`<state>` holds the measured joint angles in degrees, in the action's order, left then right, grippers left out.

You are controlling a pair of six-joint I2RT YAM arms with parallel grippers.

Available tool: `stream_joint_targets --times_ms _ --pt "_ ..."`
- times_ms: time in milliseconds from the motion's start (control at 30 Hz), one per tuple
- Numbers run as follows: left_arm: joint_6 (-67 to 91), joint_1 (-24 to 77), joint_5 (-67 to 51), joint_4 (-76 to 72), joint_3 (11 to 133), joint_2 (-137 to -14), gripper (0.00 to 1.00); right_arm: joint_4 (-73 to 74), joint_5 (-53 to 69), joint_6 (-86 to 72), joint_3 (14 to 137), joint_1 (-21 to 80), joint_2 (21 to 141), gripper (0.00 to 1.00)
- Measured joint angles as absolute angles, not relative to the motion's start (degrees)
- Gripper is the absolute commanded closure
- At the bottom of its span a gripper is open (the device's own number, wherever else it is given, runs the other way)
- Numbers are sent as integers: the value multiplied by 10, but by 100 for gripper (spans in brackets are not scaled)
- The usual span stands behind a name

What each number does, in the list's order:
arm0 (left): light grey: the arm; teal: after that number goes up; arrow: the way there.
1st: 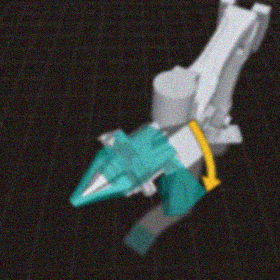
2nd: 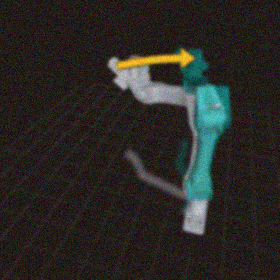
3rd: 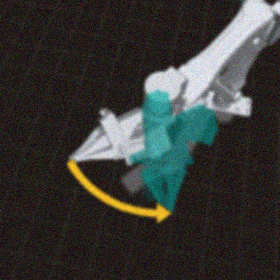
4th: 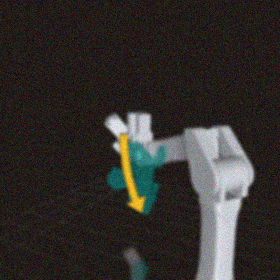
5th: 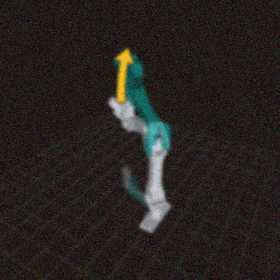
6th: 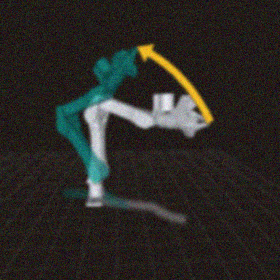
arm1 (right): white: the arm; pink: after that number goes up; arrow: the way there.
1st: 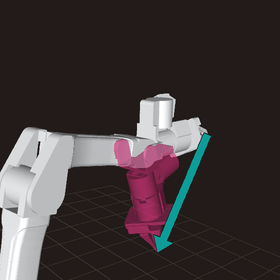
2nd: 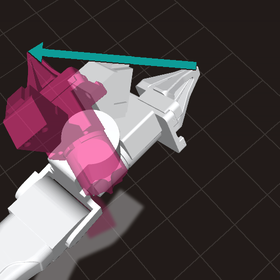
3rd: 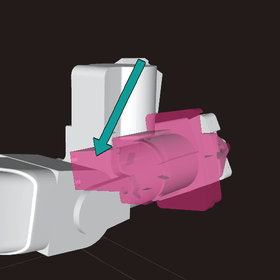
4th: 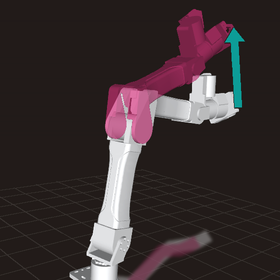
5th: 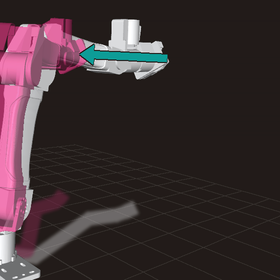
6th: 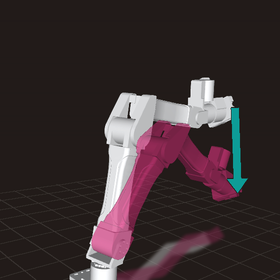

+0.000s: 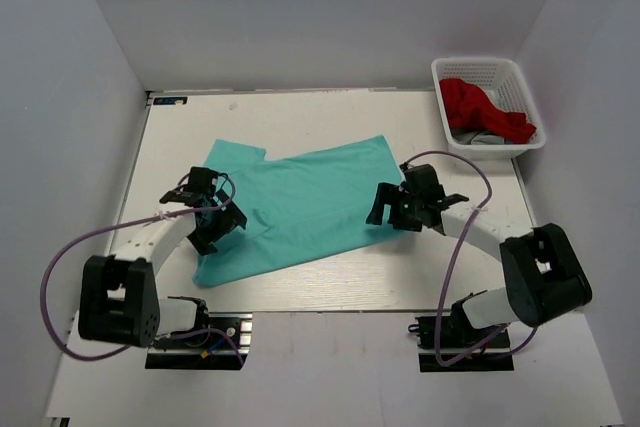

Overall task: Fold and stack the t-shirts
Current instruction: Fold the flattened tshirt in 1/3 of the way, then grap the side of the flattened tshirt furthest away from the robot with both arms

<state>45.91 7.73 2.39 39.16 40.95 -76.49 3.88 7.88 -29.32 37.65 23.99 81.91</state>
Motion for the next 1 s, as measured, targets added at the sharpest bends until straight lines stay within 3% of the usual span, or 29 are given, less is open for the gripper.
stream_joint_targets --times_ms 133,300,433,733,900,1000 --pt "459 77 39 426 431 -695 0 116 87 -288 388 249 770 10" --pt "449 75 76 423 574 -741 0 133 75 -272 479 248 753 10" --pt "421 72 112 406 705 -859 0 137 17 -266 593 244 814 10" --pt "359 59 206 437 1077 -1228 0 209 -78 -243 858 222 1073 10" --pt "342 40 208 471 1218 -1364 0 255 -88 -232 989 200 1197 10" --pt "338 30 202 483 1234 -1395 2 257 -88 -228 1038 187 1242 10"
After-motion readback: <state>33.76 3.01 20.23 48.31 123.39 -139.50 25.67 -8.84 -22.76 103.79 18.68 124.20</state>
